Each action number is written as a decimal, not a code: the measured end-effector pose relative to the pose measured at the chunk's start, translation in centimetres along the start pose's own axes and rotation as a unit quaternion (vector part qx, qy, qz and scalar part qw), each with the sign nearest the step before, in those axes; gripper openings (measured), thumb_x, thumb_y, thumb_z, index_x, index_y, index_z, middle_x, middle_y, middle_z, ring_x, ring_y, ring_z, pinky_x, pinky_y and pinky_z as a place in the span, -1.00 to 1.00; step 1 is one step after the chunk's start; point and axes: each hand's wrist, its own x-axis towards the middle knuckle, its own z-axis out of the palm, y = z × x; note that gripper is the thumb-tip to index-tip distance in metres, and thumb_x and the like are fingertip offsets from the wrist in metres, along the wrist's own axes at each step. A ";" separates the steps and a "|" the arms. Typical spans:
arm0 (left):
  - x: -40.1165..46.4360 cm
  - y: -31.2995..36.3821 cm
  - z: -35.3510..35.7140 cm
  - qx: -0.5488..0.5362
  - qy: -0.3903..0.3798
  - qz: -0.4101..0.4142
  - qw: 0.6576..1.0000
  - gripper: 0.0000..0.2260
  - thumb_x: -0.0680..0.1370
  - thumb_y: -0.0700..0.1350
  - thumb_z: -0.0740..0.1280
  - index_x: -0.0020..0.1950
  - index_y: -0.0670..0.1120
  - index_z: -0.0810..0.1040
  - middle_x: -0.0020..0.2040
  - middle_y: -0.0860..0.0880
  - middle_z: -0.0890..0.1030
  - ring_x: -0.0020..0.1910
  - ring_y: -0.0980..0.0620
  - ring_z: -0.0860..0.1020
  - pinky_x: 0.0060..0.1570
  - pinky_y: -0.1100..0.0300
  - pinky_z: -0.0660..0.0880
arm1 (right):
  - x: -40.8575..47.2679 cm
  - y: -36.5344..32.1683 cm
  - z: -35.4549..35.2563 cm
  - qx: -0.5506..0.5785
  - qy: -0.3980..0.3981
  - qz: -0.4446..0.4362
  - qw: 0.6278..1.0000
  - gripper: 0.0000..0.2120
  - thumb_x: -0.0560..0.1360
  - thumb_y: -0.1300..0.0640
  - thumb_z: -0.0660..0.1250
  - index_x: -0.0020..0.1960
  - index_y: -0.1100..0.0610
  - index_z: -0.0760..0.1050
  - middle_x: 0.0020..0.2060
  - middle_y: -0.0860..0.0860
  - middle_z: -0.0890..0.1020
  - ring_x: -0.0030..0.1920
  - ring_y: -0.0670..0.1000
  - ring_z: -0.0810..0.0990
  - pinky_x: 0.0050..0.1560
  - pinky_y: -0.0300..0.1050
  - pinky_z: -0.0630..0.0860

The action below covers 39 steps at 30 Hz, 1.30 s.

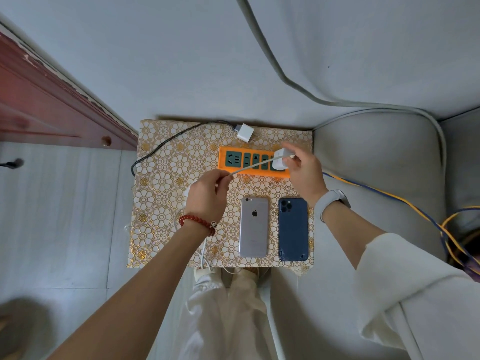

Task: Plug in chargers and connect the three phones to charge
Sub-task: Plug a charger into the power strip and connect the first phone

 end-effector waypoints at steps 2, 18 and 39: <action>0.1 0.1 0.1 0.003 -0.006 0.000 1.000 -0.87 0.53 -0.17 0.25 -0.08 -0.17 0.57 -0.29 0.00 0.53 -0.38 0.13 0.43 -0.39 0.29 0.36 | 0.2 -0.1 -0.2 -0.005 -0.015 0.008 1.000 -0.66 0.51 0.40 0.13 0.25 0.24 0.44 0.24 0.19 0.49 0.20 0.13 0.47 0.19 -0.13 0.41; 1.4 0.9 1.0 -0.018 0.008 -0.007 1.000 -0.86 0.53 -0.16 0.24 -0.06 -0.17 0.57 -0.35 0.09 0.48 -0.42 0.16 0.44 -0.41 0.21 0.44 | 0.8 0.2 -0.1 -0.005 0.007 0.036 0.999 -0.66 0.49 0.40 0.11 0.21 0.24 0.47 0.17 0.21 0.52 0.07 0.13 0.50 0.08 -0.06 0.44; 3.2 0.3 0.4 -0.019 -0.048 -0.013 0.999 -0.87 0.53 -0.15 0.25 -0.05 -0.13 0.59 -0.37 0.17 0.49 -0.47 0.17 0.44 -0.47 0.34 0.38 | 0.6 0.6 0.2 -0.005 0.007 0.062 0.998 -0.65 0.50 0.42 0.06 0.19 0.23 0.47 0.15 0.19 0.52 0.15 0.05 0.44 0.10 -0.15 0.41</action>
